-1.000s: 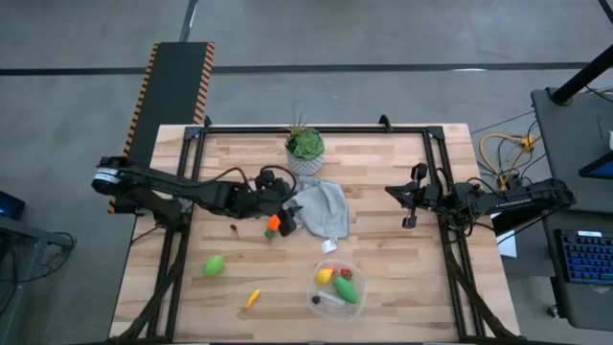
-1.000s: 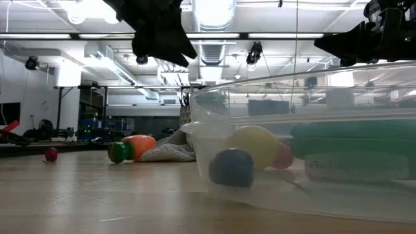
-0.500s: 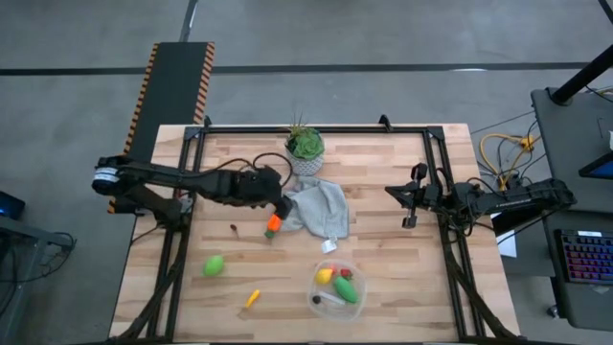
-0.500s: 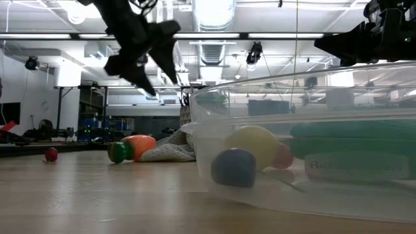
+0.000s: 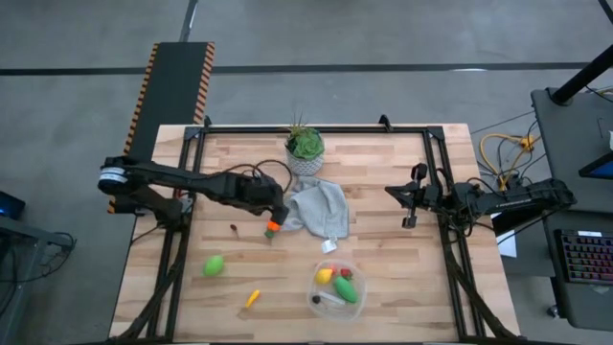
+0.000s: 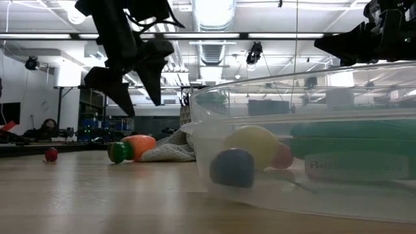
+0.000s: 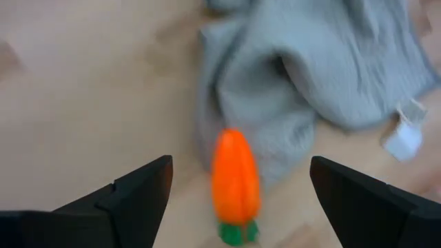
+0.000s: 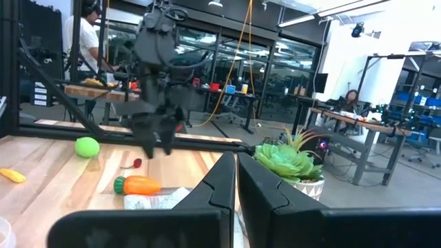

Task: Pick and placing Produce into tupperware
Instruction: Put the carrot into the transparent bin

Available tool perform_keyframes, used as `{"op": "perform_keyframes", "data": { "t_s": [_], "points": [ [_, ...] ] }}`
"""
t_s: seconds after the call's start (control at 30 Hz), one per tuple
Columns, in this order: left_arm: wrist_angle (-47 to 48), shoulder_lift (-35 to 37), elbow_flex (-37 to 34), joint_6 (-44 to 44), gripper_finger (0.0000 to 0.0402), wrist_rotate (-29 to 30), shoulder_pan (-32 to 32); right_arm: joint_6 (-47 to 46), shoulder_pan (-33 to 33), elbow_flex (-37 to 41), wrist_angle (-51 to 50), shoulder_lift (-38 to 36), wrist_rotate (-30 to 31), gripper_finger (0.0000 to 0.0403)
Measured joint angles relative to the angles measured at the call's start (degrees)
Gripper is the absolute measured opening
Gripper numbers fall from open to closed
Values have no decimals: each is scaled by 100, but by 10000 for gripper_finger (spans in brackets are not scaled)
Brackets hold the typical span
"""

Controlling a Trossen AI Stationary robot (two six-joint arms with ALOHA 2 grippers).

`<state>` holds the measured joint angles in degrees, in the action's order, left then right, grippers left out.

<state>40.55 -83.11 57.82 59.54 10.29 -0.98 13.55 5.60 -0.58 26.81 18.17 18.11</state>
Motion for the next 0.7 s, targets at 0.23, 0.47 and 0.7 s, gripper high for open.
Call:
{"op": "perform_keyframes", "data": {
  "t_s": [0.23, 0.47, 0.7],
  "points": [
    [-30, -809, 208, -34, 328, -484, -227, 18, -1, 0, -16, 2, 0, 9],
    [1, -1105, 269, -310, 328, -483, -233, 19, -1, 0, -48, -2, 0, 9],
    [91, -1203, 193, -291, 328, -381, -233, 21, -1, 0, -57, -2, 0, 9]
  ]
}}
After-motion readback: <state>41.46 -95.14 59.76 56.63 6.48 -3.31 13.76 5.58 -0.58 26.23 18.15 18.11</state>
